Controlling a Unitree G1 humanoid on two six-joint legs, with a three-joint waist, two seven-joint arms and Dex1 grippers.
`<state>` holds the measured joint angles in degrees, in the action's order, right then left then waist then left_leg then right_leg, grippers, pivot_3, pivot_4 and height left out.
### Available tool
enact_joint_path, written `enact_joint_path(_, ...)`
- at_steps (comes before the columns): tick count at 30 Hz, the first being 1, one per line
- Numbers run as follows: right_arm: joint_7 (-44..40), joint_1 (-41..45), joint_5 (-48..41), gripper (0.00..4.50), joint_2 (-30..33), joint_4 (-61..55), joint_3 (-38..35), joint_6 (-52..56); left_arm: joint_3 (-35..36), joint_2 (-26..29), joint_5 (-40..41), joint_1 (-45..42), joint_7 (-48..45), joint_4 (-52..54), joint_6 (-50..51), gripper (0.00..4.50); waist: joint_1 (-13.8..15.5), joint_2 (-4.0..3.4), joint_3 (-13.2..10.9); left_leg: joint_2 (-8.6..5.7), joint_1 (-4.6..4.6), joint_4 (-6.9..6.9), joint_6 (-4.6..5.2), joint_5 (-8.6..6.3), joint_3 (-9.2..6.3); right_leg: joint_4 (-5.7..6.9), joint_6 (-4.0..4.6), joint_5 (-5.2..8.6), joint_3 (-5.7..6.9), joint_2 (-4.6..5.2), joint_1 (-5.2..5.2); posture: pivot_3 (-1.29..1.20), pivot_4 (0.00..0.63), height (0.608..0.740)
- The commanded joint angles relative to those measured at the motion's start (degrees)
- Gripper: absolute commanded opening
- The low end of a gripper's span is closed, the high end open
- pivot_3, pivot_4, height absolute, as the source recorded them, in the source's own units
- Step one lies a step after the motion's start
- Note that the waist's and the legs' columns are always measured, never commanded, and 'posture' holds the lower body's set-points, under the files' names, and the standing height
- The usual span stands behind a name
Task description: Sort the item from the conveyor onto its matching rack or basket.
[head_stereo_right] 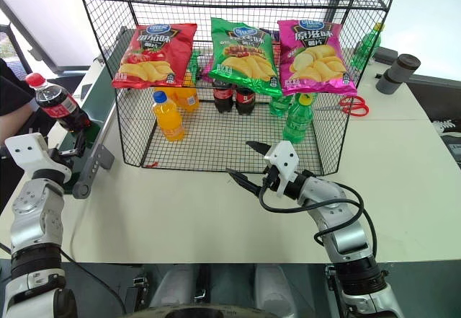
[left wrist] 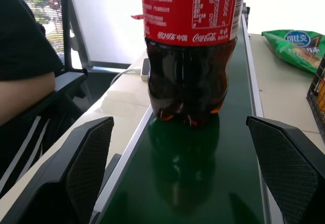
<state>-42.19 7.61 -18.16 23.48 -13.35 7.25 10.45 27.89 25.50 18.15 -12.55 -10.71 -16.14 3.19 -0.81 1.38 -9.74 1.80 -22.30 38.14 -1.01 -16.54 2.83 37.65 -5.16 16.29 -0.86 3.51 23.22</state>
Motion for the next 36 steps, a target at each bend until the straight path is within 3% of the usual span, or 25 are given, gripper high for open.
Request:
enact_joint_path(1,-0.1,0.6,-0.3,4.44,-0.4,-2.5,0.2,-0.3,1.5,0.5,0.6,-0.5,0.5,1.0,-1.4,4.50,0.0,0.00,0.0,0.00,0.00,0.00,0.00,0.00,0.00,0.00,0.00,0.00,0.00,0.00,0.00,0.00,0.150,0.740)
enact_joint_path(10,0.0,0.4,-0.3,4.44,-0.5,-2.5,0.6,-0.3,1.8,0.7,0.6,-0.2,0.9,1.2,-1.8,4.50,0.0,0.00,0.0,0.00,-0.01,-0.01,0.00,0.00,-0.01,-0.03,0.00,0.00,0.01,0.02,0.00,0.00,0.150,0.740)
enact_joint_path(15,-0.1,0.7,-0.3,4.50,-0.6,-2.3,0.9,-0.3,2.4,1.0,0.8,0.2,1.0,1.7,-1.6,2.91,0.1,0.00,0.0,0.00,-0.02,-0.02,0.00,0.00,-0.02,-0.05,0.01,0.00,0.02,0.04,0.01,0.00,0.150,0.740)
enact_joint_path(22,-0.3,0.8,-0.5,4.50,0.0,-2.3,0.5,-0.1,3.7,4.1,2.7,0.5,-1.5,7.9,-1.3,2.91,0.0,0.09,0.0,0.01,-0.11,-0.02,-0.01,0.00,-0.05,-0.07,0.02,0.00,0.05,0.06,0.09,0.00,0.150,0.740)
enact_joint_path(26,-0.7,0.7,-0.7,4.50,0.5,-2.5,0.1,0.1,4.0,7.1,9.2,1.7,-8.1,16.7,3.9,2.91,-0.1,0.26,-0.1,0.02,-0.22,-0.10,-0.03,-0.01,-0.07,-0.20,0.03,0.00,0.06,0.09,0.16,0.00,0.150,0.740)
enact_joint_path(31,-1.7,1.5,-1.6,4.50,1.4,-2.2,-1.3,0.7,-0.8,15.3,22.1,9.9,-23.3,34.3,18.6,2.91,-0.3,0.19,-0.1,-0.04,-0.26,-0.29,-0.07,-0.03,-0.04,-0.53,0.09,0.02,0.06,0.24,0.14,0.00,0.150,0.740)
enact_joint_path(36,-4.6,1.9,-5.2,4.50,3.0,-3.6,-2.0,4.0,-10.8,18.3,23.5,10.5,-27.3,43.1,26.5,2.91,-0.2,0.15,-0.1,-0.05,-0.24,-0.32,-0.07,-0.03,-0.05,-0.55,0.26,0.11,0.09,0.28,0.12,0.00,0.150,0.740)
